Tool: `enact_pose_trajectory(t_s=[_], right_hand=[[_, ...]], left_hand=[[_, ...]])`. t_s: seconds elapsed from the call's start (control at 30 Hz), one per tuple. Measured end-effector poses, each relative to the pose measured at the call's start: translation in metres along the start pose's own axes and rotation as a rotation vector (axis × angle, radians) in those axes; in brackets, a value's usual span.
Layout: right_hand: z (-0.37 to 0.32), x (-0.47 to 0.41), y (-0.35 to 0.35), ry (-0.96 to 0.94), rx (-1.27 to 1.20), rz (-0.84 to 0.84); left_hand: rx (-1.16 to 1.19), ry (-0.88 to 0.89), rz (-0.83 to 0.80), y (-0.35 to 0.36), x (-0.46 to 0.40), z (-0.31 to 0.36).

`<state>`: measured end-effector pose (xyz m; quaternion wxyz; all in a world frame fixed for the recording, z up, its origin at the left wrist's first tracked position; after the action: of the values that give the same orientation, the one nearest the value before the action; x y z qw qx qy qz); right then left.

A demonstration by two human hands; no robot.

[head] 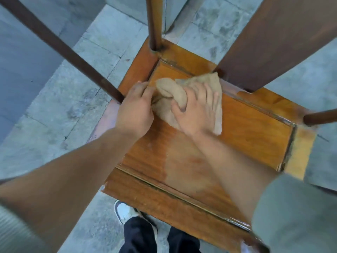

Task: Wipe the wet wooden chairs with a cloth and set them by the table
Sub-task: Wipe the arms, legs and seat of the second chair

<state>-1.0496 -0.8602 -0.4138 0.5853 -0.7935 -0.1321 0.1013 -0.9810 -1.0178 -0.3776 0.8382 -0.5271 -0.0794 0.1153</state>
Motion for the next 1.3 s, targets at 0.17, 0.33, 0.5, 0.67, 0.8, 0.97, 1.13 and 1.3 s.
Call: enact_pose_trajectory(t_s=[0.17, 0.33, 0.5, 0.67, 0.8, 0.97, 1.13, 1.3], right_hand=[[-0.037, 0.121, 0.009, -0.130, 0.037, -0.127], [-0.037, 0.158, 0.014, -0.518, 0.030, -0.244], [0.014, 0.080, -0.005, -0.162, 0.031, -0.049], [0.082, 0.030, -0.023, 0.342, 0.098, 0.057], [0.038, 0.107, -0.016, 0.451, 0.088, 0.075], [-0.008, 0.193, 0.002, 0.091, 0.043, -0.128], [0.089, 0.089, -0.023, 0.162, 0.087, -0.070], [0.099, -0.008, -0.023, 0.797, 0.042, 0.159]], left_hand=[[-0.102, 0.199, -0.166, 0.018, -0.039, 0.007], [-0.233, 0.395, -0.249, 0.043, -0.034, -0.001], [-0.183, 0.429, -0.128, 0.053, -0.029, -0.011], [-0.157, 0.445, -0.060, 0.056, -0.033, -0.013], [-0.184, 0.412, -0.101, 0.052, -0.028, -0.011], [-0.235, 0.402, -0.119, 0.053, -0.032, -0.012], [-0.245, 0.407, -0.114, 0.058, -0.031, -0.015], [-0.265, 0.402, -0.098, 0.057, -0.031, -0.015]])
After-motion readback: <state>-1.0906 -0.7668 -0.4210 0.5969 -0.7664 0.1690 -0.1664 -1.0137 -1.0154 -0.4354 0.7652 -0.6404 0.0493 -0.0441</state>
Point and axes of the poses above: each hand's wrist, its own x-axis away from the middle knuckle, its own y-axis out of the palm, z = x × y, the point moved 6 cm from there along -x, towards the middle knuckle, and after that the axes turned 4 degrees about z, right-handed, at the moved point
